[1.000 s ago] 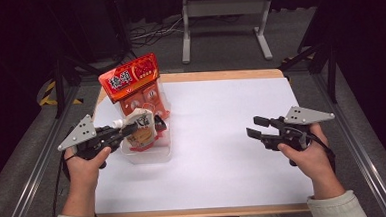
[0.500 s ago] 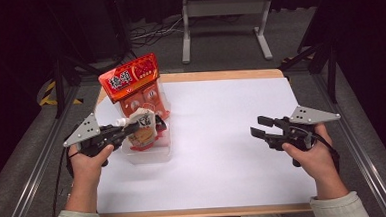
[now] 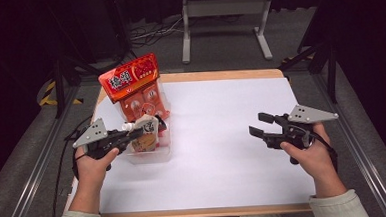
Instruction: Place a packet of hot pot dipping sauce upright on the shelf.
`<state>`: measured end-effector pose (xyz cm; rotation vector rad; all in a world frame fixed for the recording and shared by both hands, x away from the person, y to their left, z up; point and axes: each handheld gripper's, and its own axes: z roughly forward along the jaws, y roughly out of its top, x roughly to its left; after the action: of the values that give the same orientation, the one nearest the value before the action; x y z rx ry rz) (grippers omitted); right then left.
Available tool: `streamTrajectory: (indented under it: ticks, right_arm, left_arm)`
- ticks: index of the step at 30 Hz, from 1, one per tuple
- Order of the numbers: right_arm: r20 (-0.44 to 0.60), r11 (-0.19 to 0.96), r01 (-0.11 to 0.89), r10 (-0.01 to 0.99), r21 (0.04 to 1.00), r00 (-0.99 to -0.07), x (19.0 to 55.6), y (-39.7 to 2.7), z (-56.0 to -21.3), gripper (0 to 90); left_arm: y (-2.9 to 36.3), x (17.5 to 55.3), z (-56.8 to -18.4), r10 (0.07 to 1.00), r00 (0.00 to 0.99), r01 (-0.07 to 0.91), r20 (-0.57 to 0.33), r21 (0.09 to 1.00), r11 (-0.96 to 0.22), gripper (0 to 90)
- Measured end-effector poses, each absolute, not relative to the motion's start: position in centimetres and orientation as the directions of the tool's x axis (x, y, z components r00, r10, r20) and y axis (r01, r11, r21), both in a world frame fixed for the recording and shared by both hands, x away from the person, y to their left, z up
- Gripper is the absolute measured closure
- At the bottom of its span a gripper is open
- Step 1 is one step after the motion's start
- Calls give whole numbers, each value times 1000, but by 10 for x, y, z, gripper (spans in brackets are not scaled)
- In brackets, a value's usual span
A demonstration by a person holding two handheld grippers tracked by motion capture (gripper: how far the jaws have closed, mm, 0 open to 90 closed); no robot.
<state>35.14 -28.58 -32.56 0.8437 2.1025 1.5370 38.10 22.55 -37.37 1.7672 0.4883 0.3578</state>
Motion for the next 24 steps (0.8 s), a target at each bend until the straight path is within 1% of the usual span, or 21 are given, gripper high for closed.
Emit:
streamTrajectory:
  ticks: [3, 17, 19, 24]
  right_arm:
    - [44, 190, 232, 678, 954, -734, 352, -286, -326, 352]
    - [49, 170, 226, 687, 959, -725, 352, -290, -325, 335]
    - [50, 169, 226, 686, 959, -726, 352, -290, -325, 334]
    - [59, 164, 229, 679, 960, -732, 352, -289, -325, 327]
  left_arm:
    - [224, 381, -377, 500, 866, 142, -17, 966, -214, 879]
    - [220, 384, -389, 500, 865, 189, -44, 952, -242, 876]
    - [221, 385, -390, 501, 865, 185, -35, 950, -253, 873]
    - [222, 385, -393, 507, 860, 221, -52, 935, -278, 858]
